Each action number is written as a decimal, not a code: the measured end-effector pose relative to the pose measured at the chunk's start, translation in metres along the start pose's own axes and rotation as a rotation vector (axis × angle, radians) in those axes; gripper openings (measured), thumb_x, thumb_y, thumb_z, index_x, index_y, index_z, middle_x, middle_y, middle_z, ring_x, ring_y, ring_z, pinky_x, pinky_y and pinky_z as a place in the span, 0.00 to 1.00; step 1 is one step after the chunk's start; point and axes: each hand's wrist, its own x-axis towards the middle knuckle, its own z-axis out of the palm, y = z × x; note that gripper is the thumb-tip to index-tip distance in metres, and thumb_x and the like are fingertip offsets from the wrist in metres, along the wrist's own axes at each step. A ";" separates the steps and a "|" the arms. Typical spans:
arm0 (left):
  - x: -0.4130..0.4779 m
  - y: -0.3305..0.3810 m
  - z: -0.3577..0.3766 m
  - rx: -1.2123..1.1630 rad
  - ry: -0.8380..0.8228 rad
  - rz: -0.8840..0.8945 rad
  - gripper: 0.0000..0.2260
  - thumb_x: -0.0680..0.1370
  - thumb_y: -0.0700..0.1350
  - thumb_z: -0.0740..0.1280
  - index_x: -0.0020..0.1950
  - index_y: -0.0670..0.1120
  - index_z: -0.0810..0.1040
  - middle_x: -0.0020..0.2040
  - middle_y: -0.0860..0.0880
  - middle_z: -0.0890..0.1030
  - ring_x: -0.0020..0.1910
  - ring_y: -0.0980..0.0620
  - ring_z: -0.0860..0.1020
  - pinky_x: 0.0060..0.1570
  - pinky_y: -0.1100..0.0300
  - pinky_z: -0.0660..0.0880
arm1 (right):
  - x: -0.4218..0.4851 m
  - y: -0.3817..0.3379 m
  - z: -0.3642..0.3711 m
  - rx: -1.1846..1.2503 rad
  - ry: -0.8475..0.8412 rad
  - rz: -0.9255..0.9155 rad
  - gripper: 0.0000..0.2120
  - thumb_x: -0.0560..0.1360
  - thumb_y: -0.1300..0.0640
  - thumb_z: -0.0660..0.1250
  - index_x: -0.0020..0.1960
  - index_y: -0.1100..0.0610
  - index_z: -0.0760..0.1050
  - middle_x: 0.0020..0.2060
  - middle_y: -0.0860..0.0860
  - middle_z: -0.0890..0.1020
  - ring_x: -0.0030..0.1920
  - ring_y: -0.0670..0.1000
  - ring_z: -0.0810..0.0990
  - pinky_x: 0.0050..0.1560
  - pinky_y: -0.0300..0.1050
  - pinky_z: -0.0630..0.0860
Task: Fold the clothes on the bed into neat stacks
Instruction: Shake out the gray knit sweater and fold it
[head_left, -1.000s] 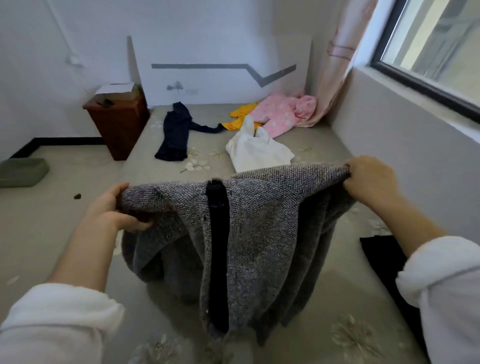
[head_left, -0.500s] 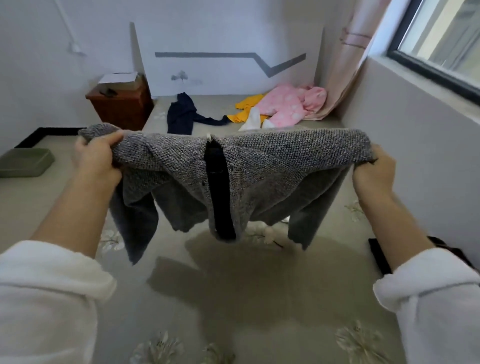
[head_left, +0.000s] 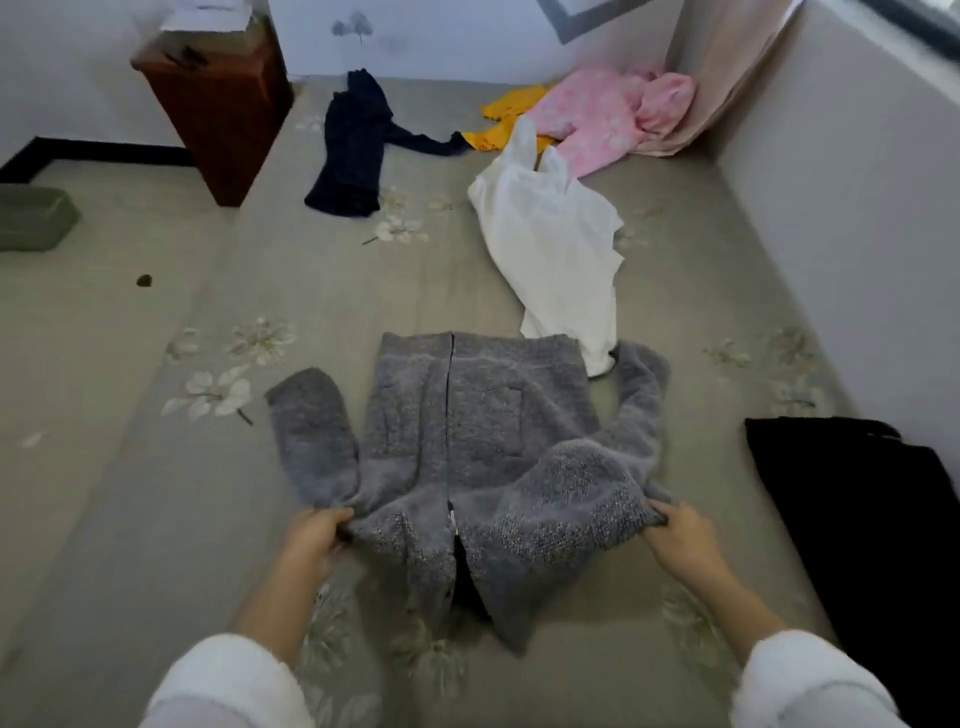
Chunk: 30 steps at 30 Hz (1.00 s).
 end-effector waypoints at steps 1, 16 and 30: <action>0.004 -0.019 0.002 0.008 -0.005 -0.045 0.06 0.78 0.33 0.63 0.54 0.36 0.73 0.39 0.39 0.75 0.31 0.45 0.75 0.24 0.59 0.75 | -0.002 0.008 0.015 -0.009 -0.061 0.038 0.14 0.76 0.62 0.65 0.60 0.57 0.80 0.54 0.60 0.82 0.56 0.62 0.79 0.48 0.46 0.72; 0.037 -0.170 -0.009 0.337 -0.068 -0.198 0.06 0.82 0.36 0.58 0.50 0.39 0.74 0.40 0.42 0.74 0.39 0.46 0.71 0.45 0.53 0.70 | -0.019 0.064 0.176 0.335 -0.257 0.535 0.09 0.78 0.63 0.62 0.39 0.61 0.72 0.31 0.55 0.73 0.36 0.54 0.71 0.37 0.45 0.65; 0.046 -0.143 0.065 0.256 -0.127 -0.019 0.18 0.75 0.45 0.70 0.59 0.34 0.76 0.54 0.42 0.81 0.52 0.46 0.78 0.49 0.58 0.72 | 0.012 0.014 0.218 0.686 -0.139 0.379 0.27 0.71 0.61 0.74 0.67 0.65 0.72 0.66 0.55 0.74 0.66 0.55 0.72 0.66 0.44 0.67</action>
